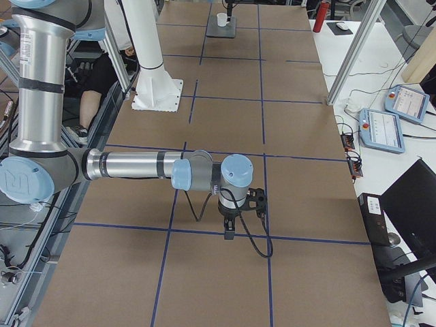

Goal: Place cup on laptop

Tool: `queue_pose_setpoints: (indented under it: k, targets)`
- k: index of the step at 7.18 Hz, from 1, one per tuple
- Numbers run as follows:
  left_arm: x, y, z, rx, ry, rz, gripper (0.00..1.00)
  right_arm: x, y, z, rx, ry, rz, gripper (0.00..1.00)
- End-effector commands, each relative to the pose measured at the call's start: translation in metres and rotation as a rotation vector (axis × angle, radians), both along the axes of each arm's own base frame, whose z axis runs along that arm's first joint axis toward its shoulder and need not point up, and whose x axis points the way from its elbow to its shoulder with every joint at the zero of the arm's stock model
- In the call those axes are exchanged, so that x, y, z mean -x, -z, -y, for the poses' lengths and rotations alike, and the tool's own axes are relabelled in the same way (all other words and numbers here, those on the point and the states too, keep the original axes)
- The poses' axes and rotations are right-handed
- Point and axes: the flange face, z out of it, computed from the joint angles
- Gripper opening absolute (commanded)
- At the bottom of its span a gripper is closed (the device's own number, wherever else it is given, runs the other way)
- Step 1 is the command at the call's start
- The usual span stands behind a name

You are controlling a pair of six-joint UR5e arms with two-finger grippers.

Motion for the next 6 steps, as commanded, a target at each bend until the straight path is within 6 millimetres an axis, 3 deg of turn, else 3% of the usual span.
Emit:
queue_pose_setpoints:
  k: [1, 3, 6]
  targets:
    - [0.061, 0.000, 0.000, -0.072, -0.030, 0.050, 0.99, 0.000, 0.000, 0.000, 0.000, 0.000, 0.000, 1.00]
    - [0.120, 0.005, -0.005, -0.020, -0.072, 0.163, 0.99, 0.000, 0.000, 0.000, 0.000, 0.000, -0.001, 1.00]
    - [0.126, 0.029, -0.005, -0.023, -0.092, 0.167, 1.00, 0.000, 0.000, 0.000, 0.000, 0.000, -0.001, 1.00]
